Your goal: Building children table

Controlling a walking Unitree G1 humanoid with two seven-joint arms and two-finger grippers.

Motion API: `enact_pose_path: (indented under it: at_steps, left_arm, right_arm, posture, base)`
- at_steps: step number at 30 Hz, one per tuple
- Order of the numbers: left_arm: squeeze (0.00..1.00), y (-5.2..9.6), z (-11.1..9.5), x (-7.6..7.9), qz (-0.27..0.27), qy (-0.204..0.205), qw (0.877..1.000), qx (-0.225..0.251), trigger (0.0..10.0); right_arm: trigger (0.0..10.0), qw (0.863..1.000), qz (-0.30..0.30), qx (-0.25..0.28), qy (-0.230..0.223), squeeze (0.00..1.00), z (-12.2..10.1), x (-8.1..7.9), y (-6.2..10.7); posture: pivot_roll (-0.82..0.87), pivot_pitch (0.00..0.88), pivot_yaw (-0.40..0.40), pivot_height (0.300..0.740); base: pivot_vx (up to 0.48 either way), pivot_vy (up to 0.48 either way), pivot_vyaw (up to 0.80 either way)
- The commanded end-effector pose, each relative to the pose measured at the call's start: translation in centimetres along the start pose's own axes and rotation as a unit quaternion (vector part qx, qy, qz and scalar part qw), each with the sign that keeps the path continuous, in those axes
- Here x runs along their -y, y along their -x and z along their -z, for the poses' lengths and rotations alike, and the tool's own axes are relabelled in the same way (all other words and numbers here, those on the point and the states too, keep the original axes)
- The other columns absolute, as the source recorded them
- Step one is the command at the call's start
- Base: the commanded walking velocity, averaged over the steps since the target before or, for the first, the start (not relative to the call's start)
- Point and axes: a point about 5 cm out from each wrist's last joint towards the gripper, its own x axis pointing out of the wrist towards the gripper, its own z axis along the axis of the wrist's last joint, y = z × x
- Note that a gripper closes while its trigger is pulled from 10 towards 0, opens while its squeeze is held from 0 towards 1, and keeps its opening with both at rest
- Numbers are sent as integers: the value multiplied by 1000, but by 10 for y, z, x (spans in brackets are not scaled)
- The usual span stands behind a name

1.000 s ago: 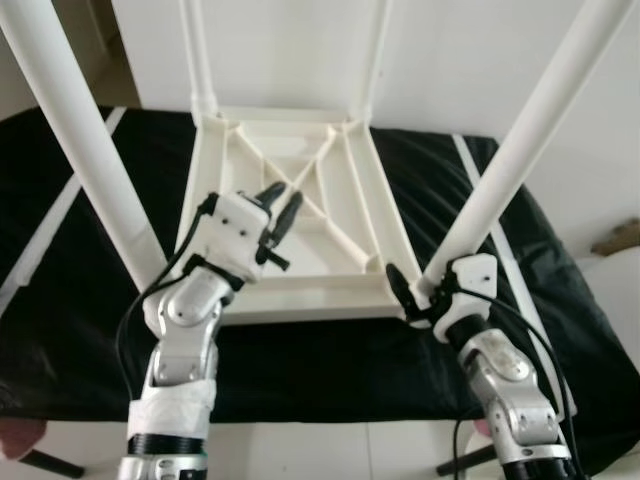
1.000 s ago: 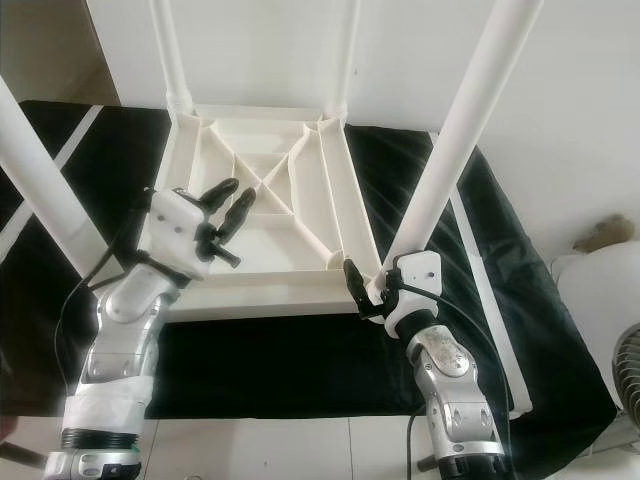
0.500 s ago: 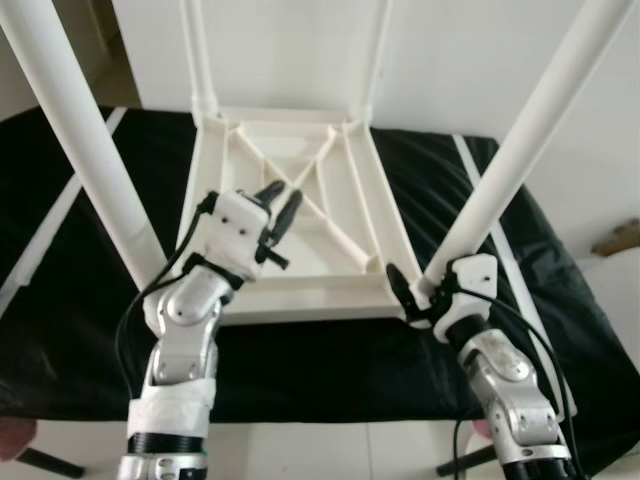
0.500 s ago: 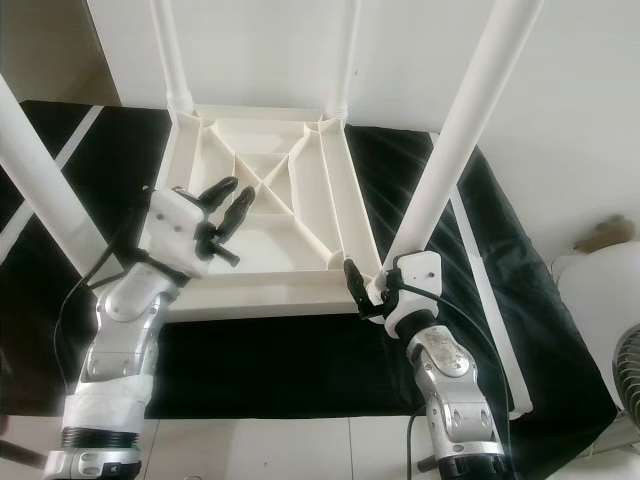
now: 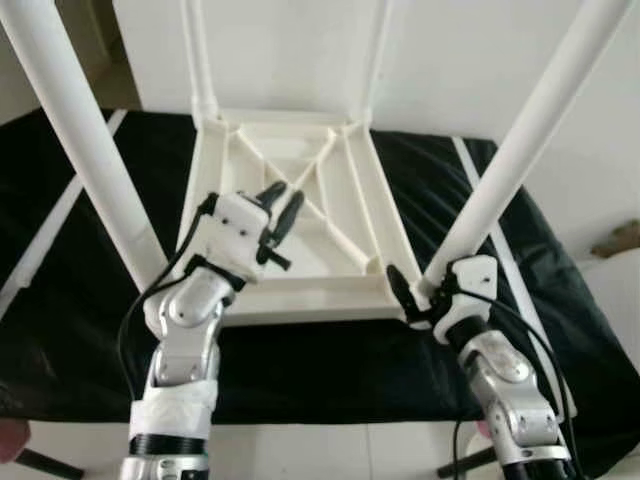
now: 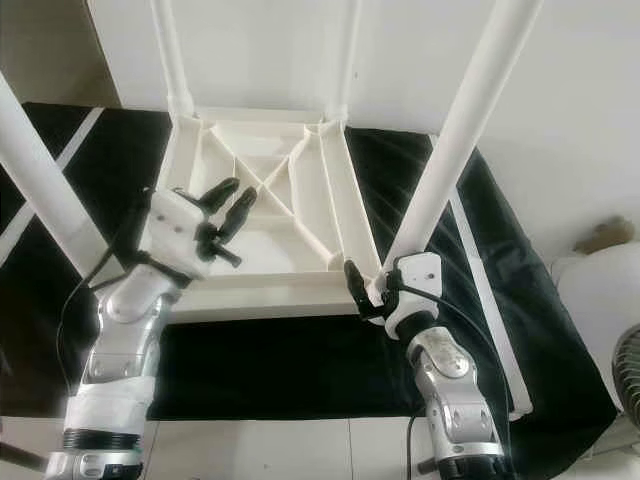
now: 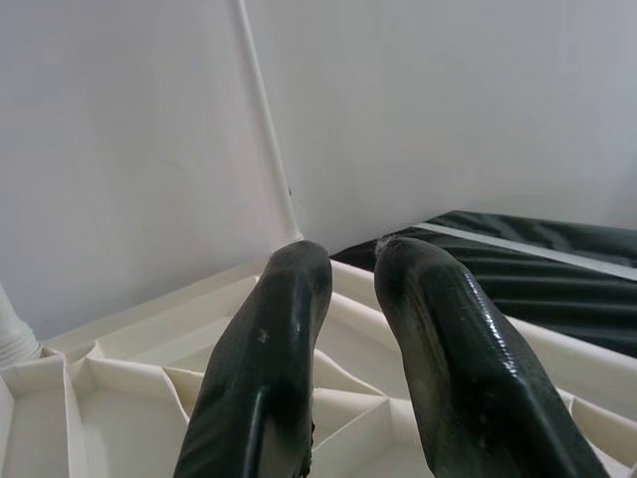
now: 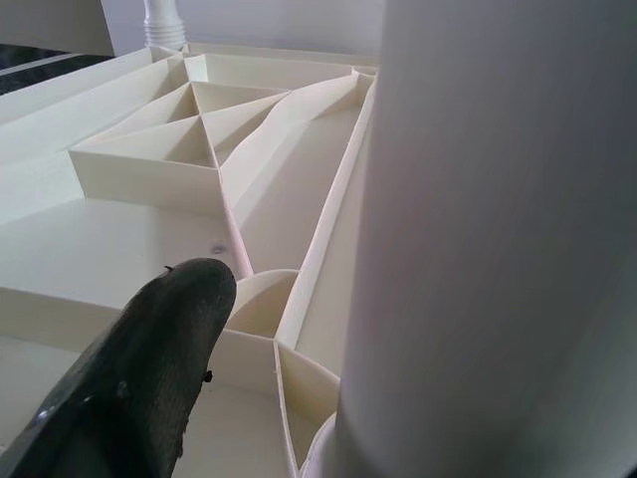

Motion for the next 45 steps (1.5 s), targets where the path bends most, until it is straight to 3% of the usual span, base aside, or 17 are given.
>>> enact_pose_path:
  at_steps: [1, 4, 5, 8, 9, 10, 11, 12, 24, 25, 33, 36, 38, 39, 45]
  left_arm:
    - [1000, 1, 2, -2, -54, 6, 999, -7, 10000]
    - [1000, 1, 3, 0, -46, -8, 999, -14, 10000]
    - [0, 1, 4, 2, -42, -13, 999, -20, 10000]
    - [0, 1, 6, 6, -32, -14, 999, -28, 10000]
    - [0, 1, 7, 9, -25, -14, 999, -30, 10000]
    - [0, 1, 7, 9, -25, -14, 999, -30, 10000]
    - [0, 1, 7, 11, -20, -16, 999, -31, 10000]
    - [0, 2, 8, 13, -13, -19, 999, -34, 10000]
    - [0, 7, 9, 16, -11, -19, 999, -43, 10000]
    - [0, 7, 9, 17, -13, -19, 999, -43, 10000]
    - [0, 8, 9, 19, -17, -18, 999, -45, 10000]
    - [0, 7, 8, 21, -22, -17, 999, -45, 10000]
    - [0, 7, 8, 21, -23, -16, 999, -45, 10000]
    - [0, 7, 8, 21, -27, -16, 998, -45, 10000]
    - [0, 6, 9, 23, -35, -7, 998, -48, 10000]
  right_arm:
    - [10000, 1000, 5, -6, 4, 0, 4, 2, 2]
    - [10000, 1000, 6, -8, 5, 0, 4, 2, 2]
    - [10000, 1000, 6, -8, 5, 0, 4, 2, 2]
    - [10000, 1000, 7, -8, 8, 0, 4, 2, 3]
    - [7098, 1000, 8, -9, 10, 0, 5, 2, 3]
    - [7098, 1000, 8, -9, 10, 0, 5, 2, 3]
    - [980, 1000, 8, -10, 11, 0, 5, 3, 3]
    - [0, 1000, 11, -12, 11, 0, 6, 3, 4]
    - [0, 999, 47, -25, 11, 0, 9, 2, 8]
    - [10000, 998, 51, -28, 4, 0, 9, -1, 8]
    - [10000, 991, 127, -51, -11, 0, 14, -14, 10]
    - [10000, 972, 228, -57, -14, 0, 17, -15, 13]
    - [10000, 965, 257, -58, -14, 0, 17, -13, 14]
    - [10000, 948, 313, -58, -17, 0, 16, -7, 16]
    - [10000, 948, 313, -54, -23, 0, 12, -7, 14]
  posture:
    - [-98, 104, -59, 740]
    - [-99, 107, -59, 740]
    - [-100, 109, -60, 740]
    - [-101, 109, -59, 740]
    - [-101, 110, -59, 740]
    - [-101, 110, -59, 740]
    - [-101, 110, -59, 740]
    - [-101, 111, -59, 740]
    - [-92, 110, -65, 740]
    - [-90, 111, -68, 740]
    - [-81, 102, -77, 740]
    - [-70, 95, -88, 740]
    - [-68, 97, -90, 740]
    - [-68, 97, -88, 740]
    - [-79, 102, -82, 740]
  base:
    - [0, 0, 0]
    - [0, 0, 0]
    - [0, 0, 0]
    - [0, 0, 0]
    - [0, 0, 0]
    - [0, 0, 0]
    - [0, 0, 0]
    - [0, 0, 0]
    - [0, 0, 0]
    - [0, 0, 0]
    - [0, 0, 0]
    - [0, 0, 0]
    - [0, 0, 0]
    - [0, 0, 0]
    - [0, 0, 0]
